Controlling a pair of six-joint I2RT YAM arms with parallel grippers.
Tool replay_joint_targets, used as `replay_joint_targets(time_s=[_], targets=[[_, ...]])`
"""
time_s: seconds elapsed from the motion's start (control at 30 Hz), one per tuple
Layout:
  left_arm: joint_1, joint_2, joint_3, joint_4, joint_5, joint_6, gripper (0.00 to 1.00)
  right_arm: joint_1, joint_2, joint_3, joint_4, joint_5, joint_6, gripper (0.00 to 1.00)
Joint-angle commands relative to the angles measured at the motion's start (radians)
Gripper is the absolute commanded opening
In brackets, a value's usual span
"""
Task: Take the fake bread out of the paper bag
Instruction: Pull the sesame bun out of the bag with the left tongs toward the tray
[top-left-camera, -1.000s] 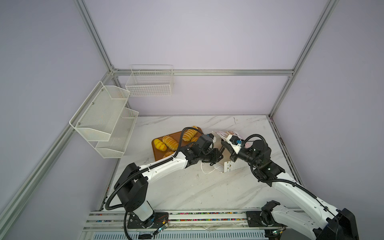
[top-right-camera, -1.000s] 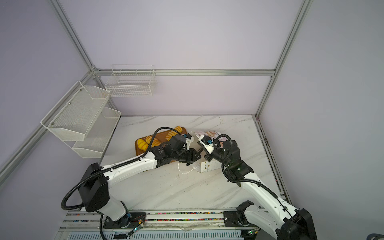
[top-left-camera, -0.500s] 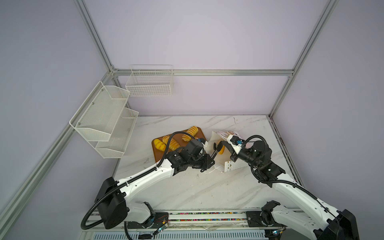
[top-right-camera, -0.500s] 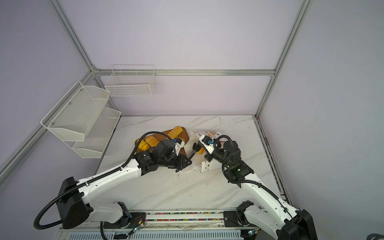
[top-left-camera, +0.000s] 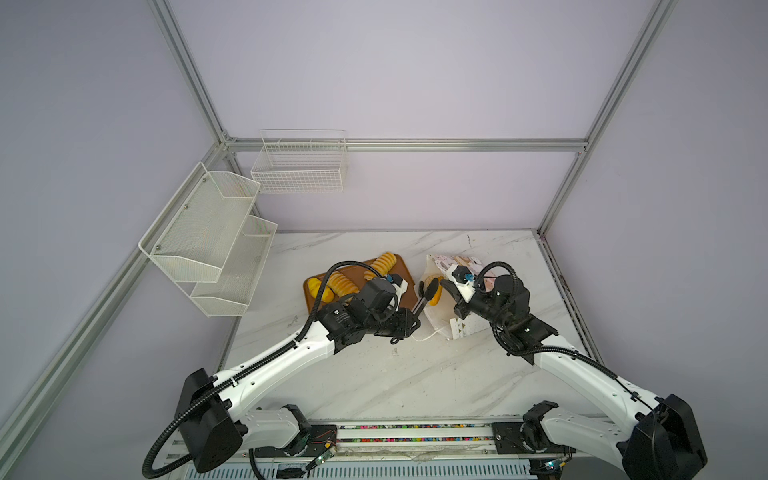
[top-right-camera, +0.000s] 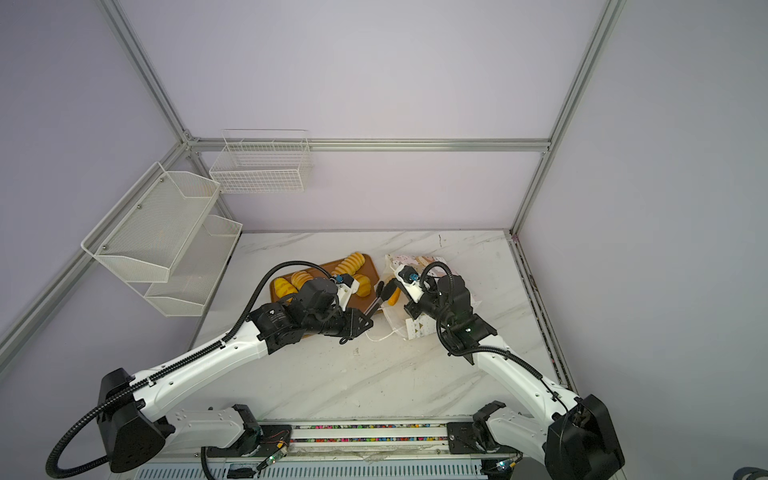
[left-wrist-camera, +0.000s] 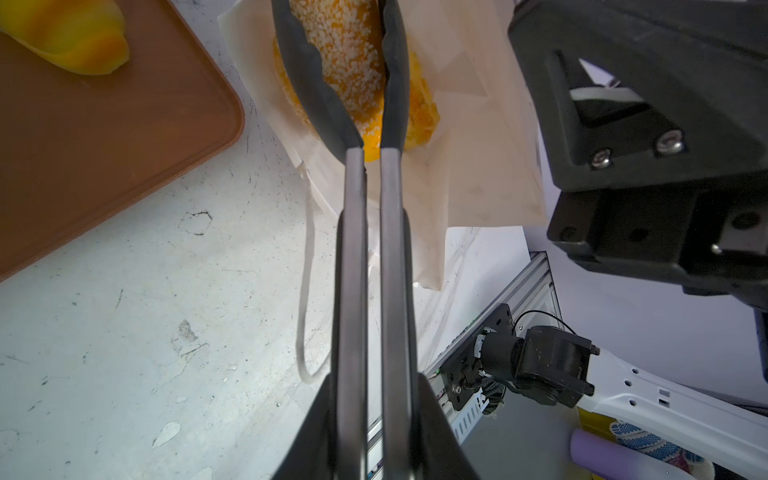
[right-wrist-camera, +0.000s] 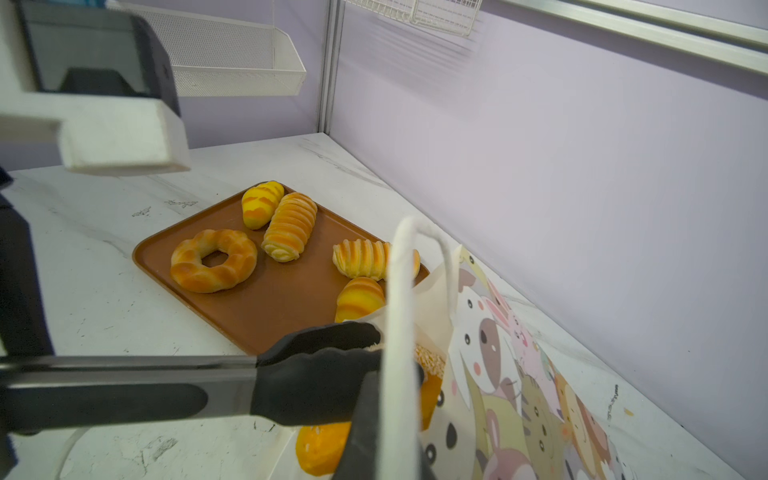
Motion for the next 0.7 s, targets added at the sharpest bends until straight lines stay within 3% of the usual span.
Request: replay_joint_targets(time_s=[0.0, 0.37, 0.67], targets=[[0.011, -0.062, -0.006, 0.038, 0.0, 0.047, 0.0, -0.003, 0.007, 0.034, 0.055, 0.028, 0.018, 0.0], [0.051, -0.14, -0.007, -0.044, -0.023, 0.077, 0.0, -0.003, 0.069, 0.047, 0.105, 0.09, 0.061, 0.0], [0.133, -0.242, -0.034, -0.084, -0.016, 0.085, 0.0, -0.003, 0.155, 0.091, 0.127, 0.11, 0.075, 0.0]])
